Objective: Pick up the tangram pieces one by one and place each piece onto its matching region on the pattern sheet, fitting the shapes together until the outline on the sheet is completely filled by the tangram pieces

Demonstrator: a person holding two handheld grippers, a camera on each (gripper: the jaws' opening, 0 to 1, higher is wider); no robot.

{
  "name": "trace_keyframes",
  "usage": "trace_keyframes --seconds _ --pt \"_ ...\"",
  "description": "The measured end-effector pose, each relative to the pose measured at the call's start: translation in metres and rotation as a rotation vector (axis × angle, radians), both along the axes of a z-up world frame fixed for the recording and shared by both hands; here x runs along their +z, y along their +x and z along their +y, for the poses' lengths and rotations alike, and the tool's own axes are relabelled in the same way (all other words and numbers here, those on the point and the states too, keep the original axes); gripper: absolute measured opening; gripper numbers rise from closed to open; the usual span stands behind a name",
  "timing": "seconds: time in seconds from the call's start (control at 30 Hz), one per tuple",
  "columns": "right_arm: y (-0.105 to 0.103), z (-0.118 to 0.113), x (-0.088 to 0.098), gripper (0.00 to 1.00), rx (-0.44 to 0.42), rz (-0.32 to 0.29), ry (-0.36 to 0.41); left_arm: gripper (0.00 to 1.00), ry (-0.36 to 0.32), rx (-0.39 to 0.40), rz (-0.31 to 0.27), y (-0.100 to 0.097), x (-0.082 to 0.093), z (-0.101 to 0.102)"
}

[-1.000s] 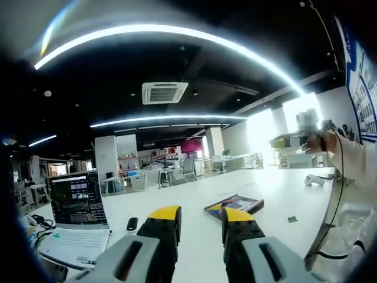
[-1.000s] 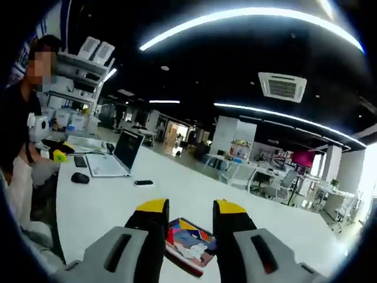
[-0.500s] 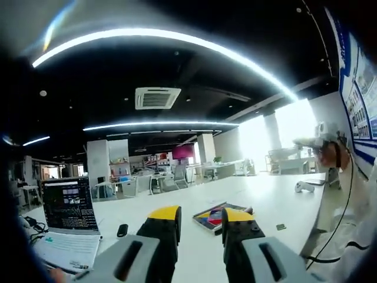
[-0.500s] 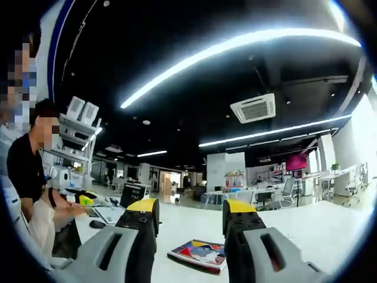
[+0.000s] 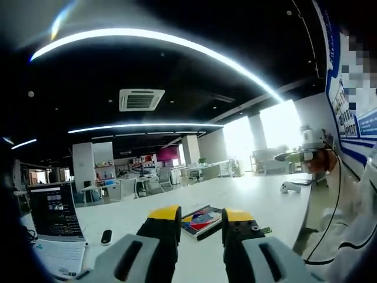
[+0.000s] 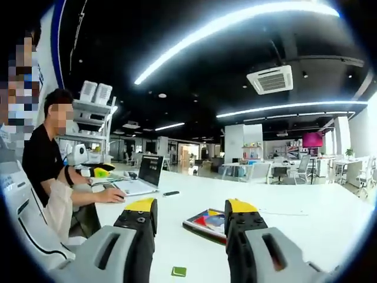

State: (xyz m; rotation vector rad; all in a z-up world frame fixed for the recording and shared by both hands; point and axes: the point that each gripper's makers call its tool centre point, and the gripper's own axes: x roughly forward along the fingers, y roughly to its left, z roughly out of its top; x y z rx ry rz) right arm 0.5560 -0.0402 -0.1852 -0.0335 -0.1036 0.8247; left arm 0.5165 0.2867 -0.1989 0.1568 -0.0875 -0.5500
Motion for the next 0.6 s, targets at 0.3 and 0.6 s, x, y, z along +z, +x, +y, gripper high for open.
trace_keyframes --seconds 0.3,0.6 --pt "-0.021 0.022 -0.01 0.42 0.026 -0.039 -0.154 0.29 -0.013 0.002 -0.023 -0.007 0.007 0.006" --pt "-0.018 0.012 -0.017 0.41 0.002 -0.018 -0.178 0.29 -0.011 0.003 -0.009 -0.003 0.002 0.005"
